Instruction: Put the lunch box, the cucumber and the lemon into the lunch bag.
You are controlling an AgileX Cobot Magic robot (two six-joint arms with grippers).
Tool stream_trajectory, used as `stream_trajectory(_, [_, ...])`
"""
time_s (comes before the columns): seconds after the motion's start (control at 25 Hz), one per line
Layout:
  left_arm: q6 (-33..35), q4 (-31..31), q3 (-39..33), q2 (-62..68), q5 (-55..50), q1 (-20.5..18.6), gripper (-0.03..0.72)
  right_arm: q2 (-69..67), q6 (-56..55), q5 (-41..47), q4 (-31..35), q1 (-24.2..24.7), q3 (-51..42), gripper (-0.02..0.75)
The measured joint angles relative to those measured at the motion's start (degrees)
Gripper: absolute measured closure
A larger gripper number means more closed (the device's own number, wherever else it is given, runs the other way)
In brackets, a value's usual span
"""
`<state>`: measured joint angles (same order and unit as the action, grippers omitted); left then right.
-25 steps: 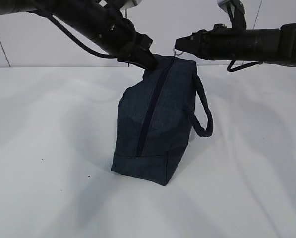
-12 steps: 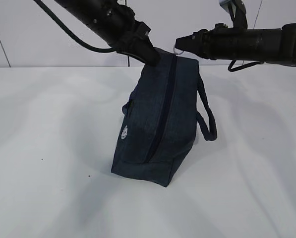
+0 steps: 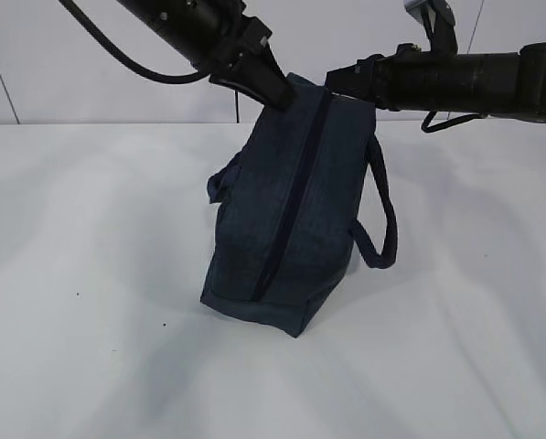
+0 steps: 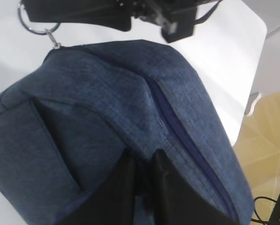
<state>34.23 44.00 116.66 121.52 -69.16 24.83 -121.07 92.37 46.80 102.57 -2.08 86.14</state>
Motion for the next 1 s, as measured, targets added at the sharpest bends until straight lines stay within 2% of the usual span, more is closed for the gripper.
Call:
stream_trajectory(0.48, [0.0, 1.53, 0.0, -2.89, -0.72, 0.0, 0.662, -0.83, 0.0, -1.33, 0.23, 0.0, 0.23, 0.738])
stream_trajectory(1.0, [-0.17, 1.53, 0.0, -3.23, -0.71, 0.0, 0.663, -2.0, 0.0, 0.98, 0.47, 0.0, 0.49, 0.738])
